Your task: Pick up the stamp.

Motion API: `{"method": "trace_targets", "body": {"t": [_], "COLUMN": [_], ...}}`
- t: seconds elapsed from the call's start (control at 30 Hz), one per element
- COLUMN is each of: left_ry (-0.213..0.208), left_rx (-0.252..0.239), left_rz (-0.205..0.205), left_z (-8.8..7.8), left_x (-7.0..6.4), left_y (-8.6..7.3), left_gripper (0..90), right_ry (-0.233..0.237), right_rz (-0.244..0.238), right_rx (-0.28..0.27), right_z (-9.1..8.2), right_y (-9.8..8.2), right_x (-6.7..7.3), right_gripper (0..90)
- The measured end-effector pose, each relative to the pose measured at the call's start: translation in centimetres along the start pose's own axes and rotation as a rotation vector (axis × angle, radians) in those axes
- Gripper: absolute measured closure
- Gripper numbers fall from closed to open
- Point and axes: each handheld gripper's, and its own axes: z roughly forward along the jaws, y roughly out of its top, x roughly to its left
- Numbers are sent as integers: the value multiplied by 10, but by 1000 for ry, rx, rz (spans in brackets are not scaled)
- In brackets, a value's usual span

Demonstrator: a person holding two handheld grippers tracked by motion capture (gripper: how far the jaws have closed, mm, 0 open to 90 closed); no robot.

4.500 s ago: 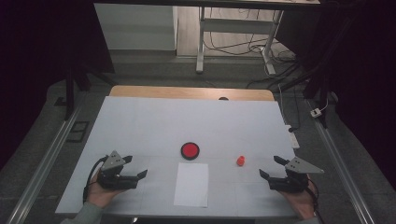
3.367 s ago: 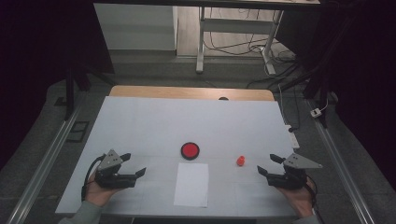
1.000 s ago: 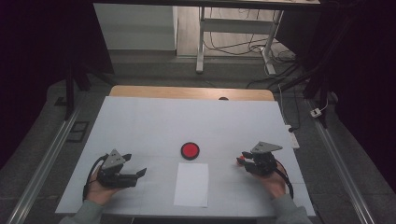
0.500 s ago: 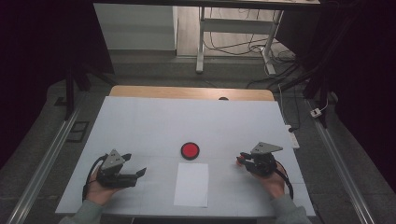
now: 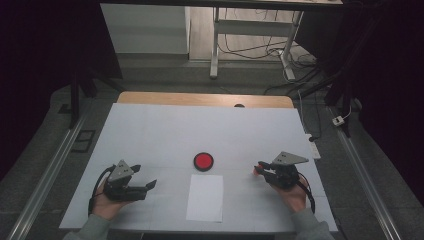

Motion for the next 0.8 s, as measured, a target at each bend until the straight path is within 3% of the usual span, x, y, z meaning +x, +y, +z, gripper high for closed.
{"method": "trace_targets", "body": {"t": [0.3, 0.8], "left_ry": [0, -1], "left_rx": [-4, -12], "left_rz": [-6, -10], "left_z": [0, 0], "left_x": [1, 2], "left_y": [0, 1], "left_gripper": [190, 190], "right_ry": [9, 49], "right_rz": [12, 17], "right_rx": [-55, -88], "right_z": [-9, -9], "right_y": [8, 20], "right_x": [3, 15], "right_gripper": [718, 718]}}
